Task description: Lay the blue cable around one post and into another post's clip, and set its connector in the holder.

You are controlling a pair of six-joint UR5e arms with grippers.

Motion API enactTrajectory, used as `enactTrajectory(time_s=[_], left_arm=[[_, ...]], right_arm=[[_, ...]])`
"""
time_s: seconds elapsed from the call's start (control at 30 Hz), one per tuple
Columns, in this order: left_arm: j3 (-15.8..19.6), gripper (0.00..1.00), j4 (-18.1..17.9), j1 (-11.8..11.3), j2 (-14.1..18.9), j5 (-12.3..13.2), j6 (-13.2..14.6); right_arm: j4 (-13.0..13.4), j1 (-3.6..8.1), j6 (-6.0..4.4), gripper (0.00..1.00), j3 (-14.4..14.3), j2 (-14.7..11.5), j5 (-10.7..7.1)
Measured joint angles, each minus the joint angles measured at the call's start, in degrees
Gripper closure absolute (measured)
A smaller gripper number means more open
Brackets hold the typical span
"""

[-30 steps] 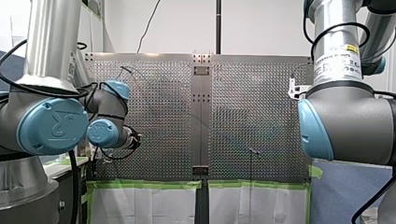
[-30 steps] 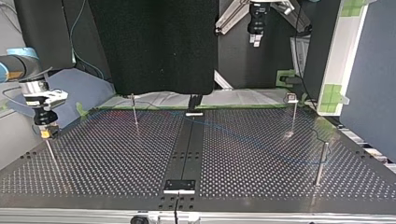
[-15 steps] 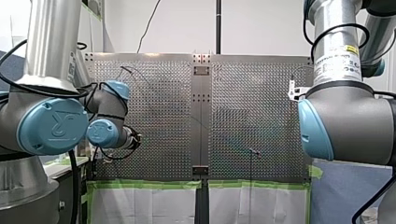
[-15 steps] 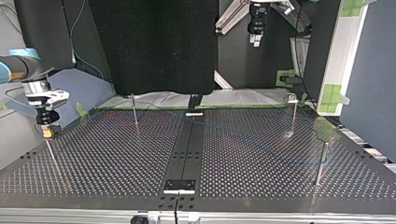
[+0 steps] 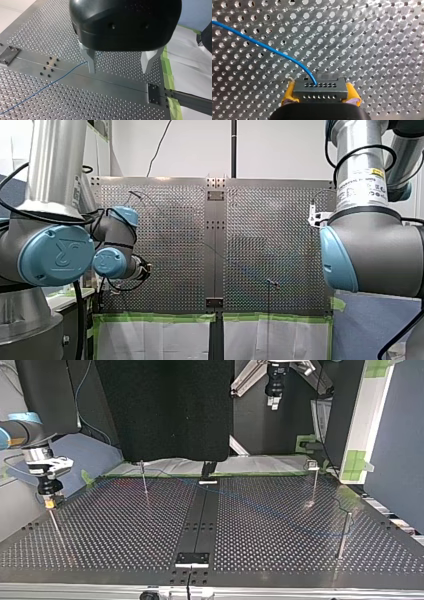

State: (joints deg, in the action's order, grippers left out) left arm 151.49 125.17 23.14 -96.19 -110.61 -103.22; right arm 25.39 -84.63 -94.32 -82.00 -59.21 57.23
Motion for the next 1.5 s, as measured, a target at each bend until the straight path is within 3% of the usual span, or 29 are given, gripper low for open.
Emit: enactTrajectory(time_s=[0.37,0.7,0.87,0.9,0.93,0.97,1.03,1.07,1.13,1.5], left_arm=[[0.02,0.12,0.0,0.0,0.01,0.0,-0.05],[0.01,0.12,0.0,0.0,0.01,-0.05,-0.05],[0.0,0.12,-0.06,0.0,0.01,-0.06,-0.05],[0.01,0.12,-0.07,0.0,0.01,-0.07,-0.05],[0.01,0.12,-0.08,0.0,0.01,-0.07,-0.05],[0.01,0.12,-0.08,0.0,0.01,-0.08,-0.05],[0.01,0.12,-0.1,-0.04,0.01,-0.08,-0.05],[0.01,0.12,-0.11,-0.05,0.01,-0.08,-0.05],[0.01,0.12,-0.14,-0.08,0.01,-0.09,-0.05],[0.02,0.12,-0.18,-0.35,0.0,-0.09,-0.05]], right_arm=[[-0.54,-0.22,-0.07,1.0,0.7,0.04,0.03],[-0.94,-0.25,-1.24,1.0,0.75,-0.01,0.29],[-1.03,-0.32,-1.38,1.0,0.74,-0.02,1.24],[-1.05,-0.32,-1.39,0.9,0.74,-0.02,1.52],[-1.07,-0.33,-1.39,0.67,0.74,-0.01,1.75],[-1.09,-0.33,-1.4,0.67,0.74,-0.01,2.06],[-1.14,-0.32,-1.4,0.19,0.75,0.0,2.9],[-1.16,-0.32,-1.41,0.19,0.75,0.02,3.19],[-1.18,-0.36,-1.43,0.0,0.76,0.04,3.71],[-0.84,-0.75,-1.38,0.0,0.74,0.09,3.96]])
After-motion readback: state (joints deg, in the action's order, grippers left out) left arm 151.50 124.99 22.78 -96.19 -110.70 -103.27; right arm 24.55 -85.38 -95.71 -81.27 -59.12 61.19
